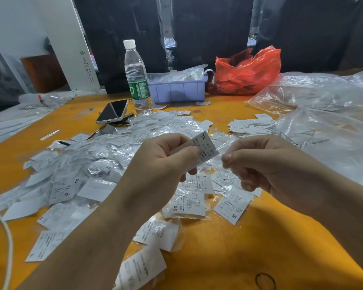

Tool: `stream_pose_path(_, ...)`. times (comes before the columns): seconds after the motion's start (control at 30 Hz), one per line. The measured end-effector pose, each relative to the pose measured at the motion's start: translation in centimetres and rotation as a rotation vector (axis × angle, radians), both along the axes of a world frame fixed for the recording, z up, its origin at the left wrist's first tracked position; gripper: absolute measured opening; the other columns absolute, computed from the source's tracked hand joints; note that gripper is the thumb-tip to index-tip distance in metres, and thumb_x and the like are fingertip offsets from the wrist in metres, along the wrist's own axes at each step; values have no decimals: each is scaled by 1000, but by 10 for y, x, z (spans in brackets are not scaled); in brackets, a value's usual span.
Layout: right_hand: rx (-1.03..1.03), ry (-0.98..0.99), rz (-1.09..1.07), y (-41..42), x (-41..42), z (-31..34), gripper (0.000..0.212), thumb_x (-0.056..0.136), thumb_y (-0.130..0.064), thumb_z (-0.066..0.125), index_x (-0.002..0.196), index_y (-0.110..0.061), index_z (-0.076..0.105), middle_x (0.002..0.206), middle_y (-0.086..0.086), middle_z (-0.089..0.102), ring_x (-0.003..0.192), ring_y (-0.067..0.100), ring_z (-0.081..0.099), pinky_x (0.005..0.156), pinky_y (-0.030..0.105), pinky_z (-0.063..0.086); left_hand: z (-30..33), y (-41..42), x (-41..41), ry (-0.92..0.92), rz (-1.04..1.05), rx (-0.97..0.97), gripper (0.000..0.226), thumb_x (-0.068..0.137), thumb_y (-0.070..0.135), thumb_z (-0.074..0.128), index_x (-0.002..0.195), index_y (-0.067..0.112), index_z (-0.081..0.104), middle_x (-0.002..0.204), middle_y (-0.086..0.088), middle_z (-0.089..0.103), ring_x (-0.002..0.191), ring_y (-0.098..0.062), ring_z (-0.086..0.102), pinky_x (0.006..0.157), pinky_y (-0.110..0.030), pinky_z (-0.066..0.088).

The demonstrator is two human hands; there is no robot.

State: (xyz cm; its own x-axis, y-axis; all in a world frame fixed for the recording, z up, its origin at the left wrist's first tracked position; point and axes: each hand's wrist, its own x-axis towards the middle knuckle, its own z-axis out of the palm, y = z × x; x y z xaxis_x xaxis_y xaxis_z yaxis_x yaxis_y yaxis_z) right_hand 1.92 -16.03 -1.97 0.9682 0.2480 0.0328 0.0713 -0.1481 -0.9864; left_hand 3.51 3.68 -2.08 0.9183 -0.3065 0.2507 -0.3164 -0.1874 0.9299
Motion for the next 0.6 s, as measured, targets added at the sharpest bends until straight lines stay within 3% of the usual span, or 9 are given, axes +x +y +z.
stream_pose_path(0.6,-21,-68,13,4,-3,0,11,82,-8,67,71,-6,70,53,3,53,49,13,43,48,25,38,-3,-5,-3,3,-44,74,16,78,34,58,76,25,72,58,11,62,51,1,54,47,-12,40)
